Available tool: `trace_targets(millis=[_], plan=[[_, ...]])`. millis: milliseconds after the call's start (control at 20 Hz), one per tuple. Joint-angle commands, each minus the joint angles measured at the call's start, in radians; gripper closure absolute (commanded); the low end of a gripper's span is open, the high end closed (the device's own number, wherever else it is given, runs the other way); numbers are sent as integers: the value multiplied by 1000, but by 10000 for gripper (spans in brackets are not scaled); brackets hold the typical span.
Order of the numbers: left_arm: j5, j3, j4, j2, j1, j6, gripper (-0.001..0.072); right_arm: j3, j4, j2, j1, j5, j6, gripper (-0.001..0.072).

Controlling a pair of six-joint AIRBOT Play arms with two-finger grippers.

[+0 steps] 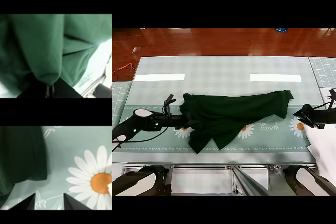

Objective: Fold the shirts.

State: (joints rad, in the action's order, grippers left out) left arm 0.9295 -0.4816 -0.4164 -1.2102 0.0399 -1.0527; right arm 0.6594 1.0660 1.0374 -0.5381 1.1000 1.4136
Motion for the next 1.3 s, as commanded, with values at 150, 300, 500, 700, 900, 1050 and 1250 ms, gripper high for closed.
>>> trace_targets(millis=[150, 300, 500, 700, 900, 1050, 1250], plan=[[-9, -116, 14, -17, 35, 5, 686, -3, -171, 149, 0, 13, -121, 302], [6, -116, 13, -17, 35, 5, 685, 0, -237, 252, 0, -60, -144, 302], [5, -116, 13, -18, 35, 5, 685, 28, -361, 368, 49, -104, -216, 302], [4, -121, 13, -18, 26, 5, 685, 125, -381, 420, 172, -133, -216, 689], [104, -261, 14, -8, -79, 5, 685, 345, -372, 340, 180, 29, -204, 690], [183, -503, 37, 19, -167, -19, 686, 594, -349, 224, 180, 84, -133, 690], [235, -885, 61, 57, -222, -90, 686, 947, -336, 120, 180, 139, -56, 690]])
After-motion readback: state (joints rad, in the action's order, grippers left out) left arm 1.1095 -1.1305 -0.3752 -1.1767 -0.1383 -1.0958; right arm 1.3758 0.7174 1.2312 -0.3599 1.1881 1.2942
